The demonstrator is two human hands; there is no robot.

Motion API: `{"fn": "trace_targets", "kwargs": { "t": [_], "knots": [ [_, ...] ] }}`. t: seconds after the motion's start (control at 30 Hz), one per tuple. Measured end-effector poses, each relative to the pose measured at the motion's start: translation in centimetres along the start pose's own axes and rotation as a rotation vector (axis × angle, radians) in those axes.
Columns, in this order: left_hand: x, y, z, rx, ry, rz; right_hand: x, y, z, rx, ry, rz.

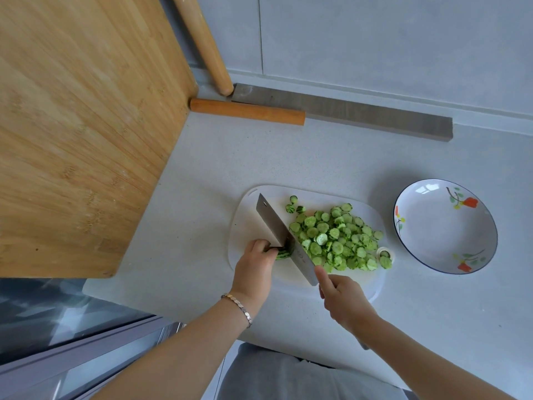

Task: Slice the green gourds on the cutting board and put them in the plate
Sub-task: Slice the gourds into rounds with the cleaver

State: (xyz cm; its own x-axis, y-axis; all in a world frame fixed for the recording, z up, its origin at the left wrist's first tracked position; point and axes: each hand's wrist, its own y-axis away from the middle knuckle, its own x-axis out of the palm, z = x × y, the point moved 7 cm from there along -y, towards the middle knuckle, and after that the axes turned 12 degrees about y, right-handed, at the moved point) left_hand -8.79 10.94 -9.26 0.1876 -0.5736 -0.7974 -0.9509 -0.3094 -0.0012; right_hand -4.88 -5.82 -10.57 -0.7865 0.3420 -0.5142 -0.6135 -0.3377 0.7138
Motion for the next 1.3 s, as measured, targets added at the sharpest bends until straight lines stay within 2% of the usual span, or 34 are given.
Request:
{"fn": "trace_targets", "kwargs": {
  "t": [0.13,0.27,0.63,0.73,1.0,1.3],
  "knots": [
    [-0.1,-0.1,-0.1,0.014,-0.002,0.02,-0.6,0.3,-0.3,0.029,-0.151,0.02],
    [-0.2,-0.1,-0.3,0.032,-0.017,0.027,-1.1,0.9,0.1,0.01,-0.191,0.031],
    [-0.2,0.0,0.0,0.025,-0.003,0.019,0.4,-0.1,0.8,-0.015,-0.023,-0.006],
    [-0.3,0.4,0.7,0.005,0.047,0.003,0.9,-0.3,0.7,0.004,-0.038,-0.011],
    [-0.8,0.2,-0.1,0.016,0.062,-0.029,-1.1,0.2,0.5,0.073,-0.267,0.019],
    [-0.5,-0.1,-0.2,0.015,0.079,-0.016,-1.1,0.8,0.9,0.019,-0.142,0.038]
  ]
}}
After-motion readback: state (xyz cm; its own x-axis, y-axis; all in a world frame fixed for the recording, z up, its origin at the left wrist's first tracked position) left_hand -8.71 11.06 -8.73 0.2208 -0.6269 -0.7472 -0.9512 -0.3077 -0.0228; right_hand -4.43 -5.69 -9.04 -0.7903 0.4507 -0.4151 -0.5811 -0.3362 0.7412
